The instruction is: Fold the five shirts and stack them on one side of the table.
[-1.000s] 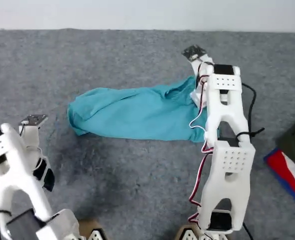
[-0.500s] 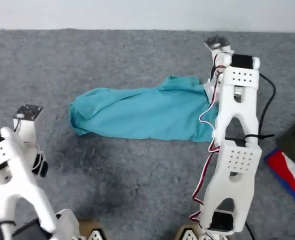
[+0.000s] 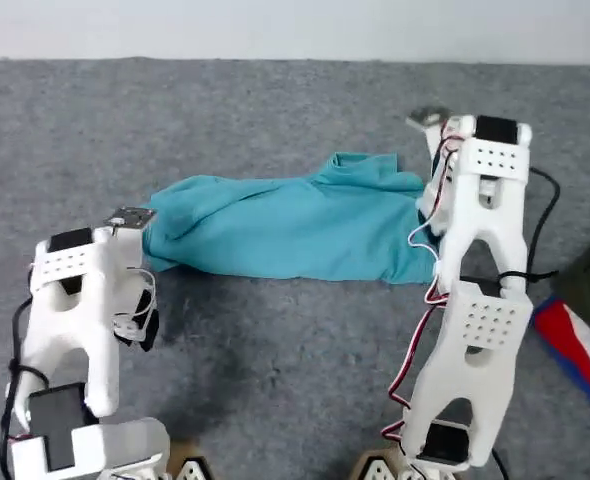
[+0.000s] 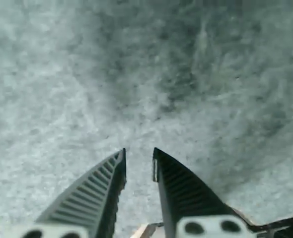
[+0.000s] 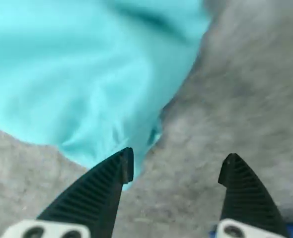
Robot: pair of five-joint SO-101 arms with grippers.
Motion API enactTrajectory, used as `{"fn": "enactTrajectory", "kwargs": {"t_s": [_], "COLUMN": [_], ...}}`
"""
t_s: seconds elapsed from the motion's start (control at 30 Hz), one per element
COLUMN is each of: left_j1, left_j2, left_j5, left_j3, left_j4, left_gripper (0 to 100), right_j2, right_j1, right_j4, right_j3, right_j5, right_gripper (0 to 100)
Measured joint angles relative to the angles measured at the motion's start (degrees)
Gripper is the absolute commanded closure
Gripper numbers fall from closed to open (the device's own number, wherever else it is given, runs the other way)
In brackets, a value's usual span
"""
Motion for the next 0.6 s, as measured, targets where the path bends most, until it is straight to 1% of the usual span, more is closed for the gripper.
{"fn": "enactTrajectory", "kwargs": {"t_s": [0.13, 0.2, 0.4, 0.53, 0.6], "left_j1": [0.09, 0.18, 0.35, 0.35, 0.35], "left_j2": [0.44, 0.53, 0.53, 0.53, 0.53], "left_j5": [0.0, 0.0, 0.0, 0.0, 0.0], "left_j3": [0.0, 0.0, 0.0, 0.53, 1.85], "left_j4": [-0.18, -0.18, -0.18, -0.18, -0.18], "left_gripper": [91, 91, 91, 91, 91], "right_j2": [-2.81, -3.52, -2.81, 1.23, 2.37], "right_j1": [-0.62, -1.93, -5.54, -5.98, -6.07], "right_j4": [0.0, 0.0, -2.02, -4.75, -4.75], "right_j3": [9.41, 11.25, 11.52, 11.52, 10.99], "right_j5": [0.0, 0.0, 0.0, 0.18, 0.18], "right_gripper": [76.7, 78.6, 78.6, 79.3, 83.7]}}
